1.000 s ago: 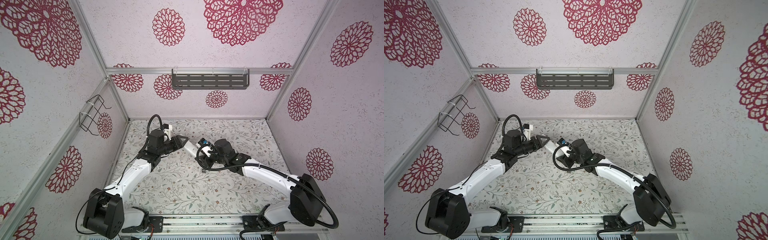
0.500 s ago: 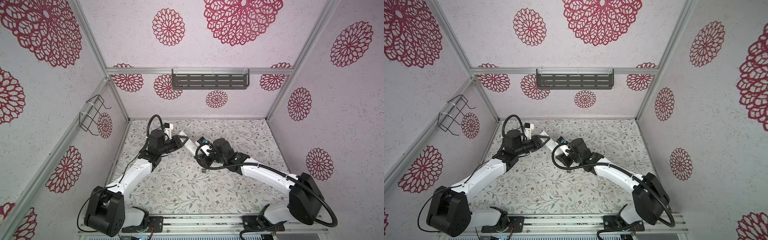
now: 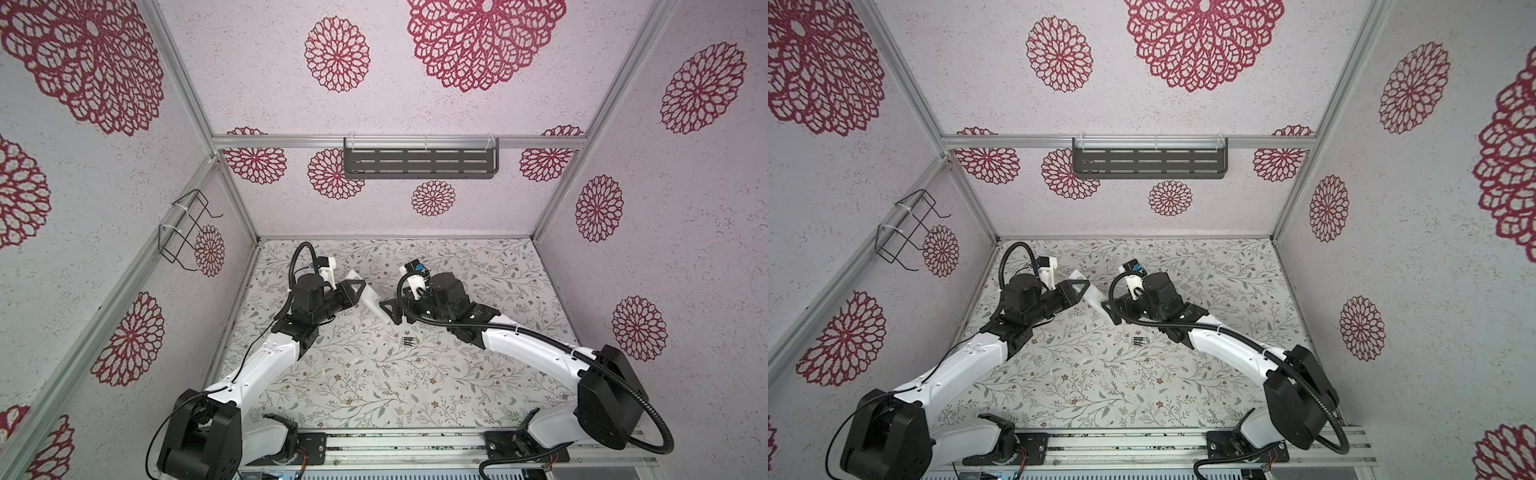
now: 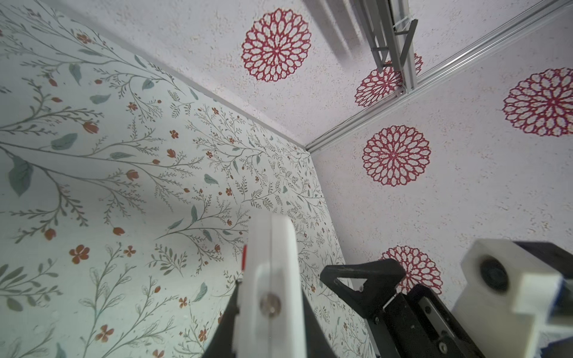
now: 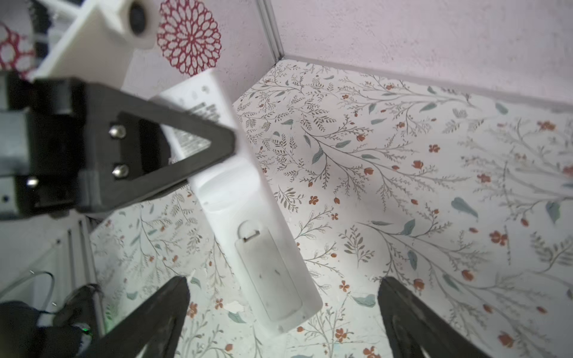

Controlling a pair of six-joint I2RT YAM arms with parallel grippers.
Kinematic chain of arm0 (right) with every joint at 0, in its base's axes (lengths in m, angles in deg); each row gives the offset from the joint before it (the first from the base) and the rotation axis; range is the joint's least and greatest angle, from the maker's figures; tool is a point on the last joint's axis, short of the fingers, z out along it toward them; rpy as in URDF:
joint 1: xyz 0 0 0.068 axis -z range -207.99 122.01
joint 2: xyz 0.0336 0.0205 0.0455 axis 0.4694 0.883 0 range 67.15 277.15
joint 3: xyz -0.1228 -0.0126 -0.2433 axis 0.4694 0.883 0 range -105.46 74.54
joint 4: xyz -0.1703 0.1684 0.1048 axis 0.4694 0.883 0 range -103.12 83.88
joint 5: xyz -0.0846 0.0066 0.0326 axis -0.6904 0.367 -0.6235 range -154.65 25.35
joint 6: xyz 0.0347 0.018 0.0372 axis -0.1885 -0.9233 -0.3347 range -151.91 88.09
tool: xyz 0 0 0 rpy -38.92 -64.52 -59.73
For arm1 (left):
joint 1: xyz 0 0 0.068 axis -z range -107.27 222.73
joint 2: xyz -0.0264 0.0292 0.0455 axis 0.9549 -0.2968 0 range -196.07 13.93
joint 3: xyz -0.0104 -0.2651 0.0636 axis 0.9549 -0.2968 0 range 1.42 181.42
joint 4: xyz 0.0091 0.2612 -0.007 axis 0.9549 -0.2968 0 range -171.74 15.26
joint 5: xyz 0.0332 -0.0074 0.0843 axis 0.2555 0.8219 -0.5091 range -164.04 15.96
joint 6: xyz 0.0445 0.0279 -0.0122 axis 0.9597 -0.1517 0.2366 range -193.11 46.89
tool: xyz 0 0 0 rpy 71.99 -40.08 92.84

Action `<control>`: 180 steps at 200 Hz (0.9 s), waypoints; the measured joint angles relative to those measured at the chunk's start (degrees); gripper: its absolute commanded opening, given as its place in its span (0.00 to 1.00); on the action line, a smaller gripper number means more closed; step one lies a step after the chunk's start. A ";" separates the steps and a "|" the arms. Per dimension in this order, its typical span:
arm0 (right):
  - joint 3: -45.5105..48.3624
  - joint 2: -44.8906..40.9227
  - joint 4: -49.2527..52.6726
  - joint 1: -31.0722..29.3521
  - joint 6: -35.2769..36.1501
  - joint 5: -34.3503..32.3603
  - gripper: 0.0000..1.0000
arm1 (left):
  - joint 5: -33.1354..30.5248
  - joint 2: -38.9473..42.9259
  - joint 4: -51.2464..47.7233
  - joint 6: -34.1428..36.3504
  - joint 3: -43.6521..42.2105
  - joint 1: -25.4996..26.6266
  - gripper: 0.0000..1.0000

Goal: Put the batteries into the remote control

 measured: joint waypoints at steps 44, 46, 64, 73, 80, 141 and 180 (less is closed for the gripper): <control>0.79 5.99 -6.38 4.11 -20.94 4.39 0.99 | -2.62 3.15 9.64 0.35 -8.98 0.02 0.15; 0.98 6.05 -6.56 4.11 -21.53 4.46 0.99 | -2.95 3.23 9.84 0.42 -9.27 0.02 0.14; 1.64 7.10 -6.84 3.76 -25.53 5.73 0.99 | -4.24 3.48 11.58 0.72 -11.19 0.02 0.15; 1.03 7.98 -6.60 3.52 -26.84 6.43 0.99 | -4.96 3.52 12.44 0.81 -11.74 0.02 0.15; 0.48 8.70 -6.62 3.30 -27.58 6.86 0.99 | -5.42 3.58 13.40 0.87 -12.13 0.02 0.15; -1.40 14.82 -10.32 0.48 -33.44 9.42 0.99 | -7.96 3.19 24.61 1.46 -17.07 0.31 0.15; -2.60 16.52 -12.61 -0.90 -35.80 10.29 0.99 | -9.09 2.40 28.61 1.70 -17.68 0.39 0.15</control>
